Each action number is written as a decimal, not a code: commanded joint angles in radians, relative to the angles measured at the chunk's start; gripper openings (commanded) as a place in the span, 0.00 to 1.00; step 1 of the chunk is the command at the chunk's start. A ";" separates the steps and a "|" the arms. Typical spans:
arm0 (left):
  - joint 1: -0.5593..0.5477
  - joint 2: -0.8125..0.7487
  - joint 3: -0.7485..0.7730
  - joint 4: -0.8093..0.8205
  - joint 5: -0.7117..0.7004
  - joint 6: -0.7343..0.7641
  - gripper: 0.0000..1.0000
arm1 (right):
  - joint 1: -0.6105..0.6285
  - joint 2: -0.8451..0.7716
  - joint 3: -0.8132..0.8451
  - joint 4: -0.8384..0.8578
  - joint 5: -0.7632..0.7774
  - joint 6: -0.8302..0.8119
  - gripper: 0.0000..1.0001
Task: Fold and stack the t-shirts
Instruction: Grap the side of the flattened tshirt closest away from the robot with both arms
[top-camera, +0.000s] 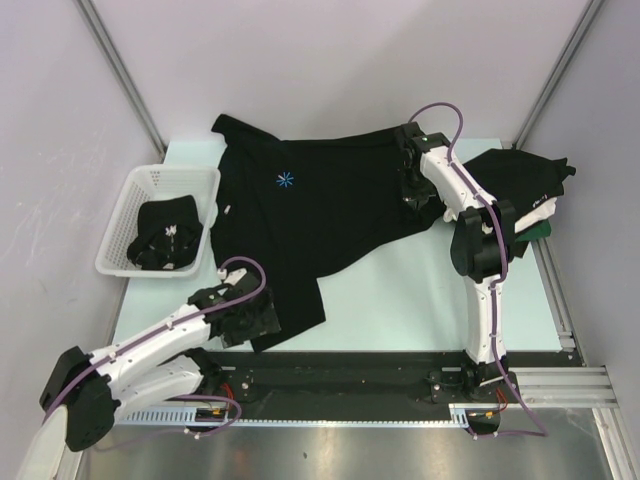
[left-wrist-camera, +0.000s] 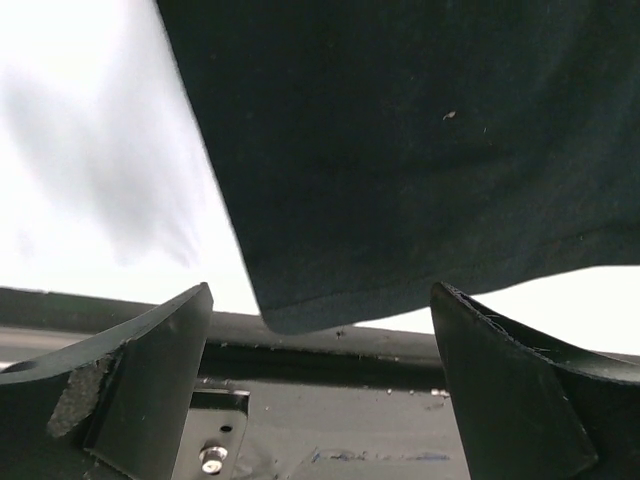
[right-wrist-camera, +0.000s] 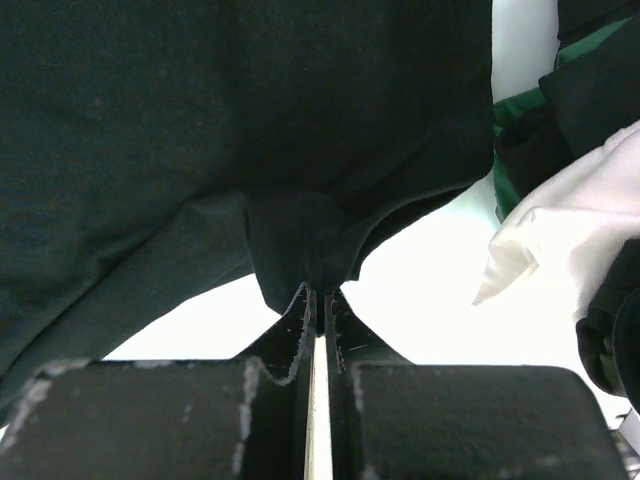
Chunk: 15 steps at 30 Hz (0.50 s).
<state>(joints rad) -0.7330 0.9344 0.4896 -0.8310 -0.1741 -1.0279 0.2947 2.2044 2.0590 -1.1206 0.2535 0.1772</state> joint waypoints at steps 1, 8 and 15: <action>-0.006 0.068 0.010 0.070 -0.008 0.020 0.95 | 0.003 -0.071 -0.002 -0.002 0.006 0.005 0.00; -0.006 0.115 0.010 0.128 0.028 0.040 0.90 | -0.011 -0.077 -0.007 -0.002 -0.002 0.004 0.00; -0.006 0.124 0.000 0.142 0.039 0.045 0.88 | -0.020 -0.080 -0.010 0.004 -0.016 0.004 0.00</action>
<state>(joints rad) -0.7338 1.0405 0.4938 -0.7483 -0.1650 -0.9855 0.2825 2.1883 2.0476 -1.1202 0.2523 0.1772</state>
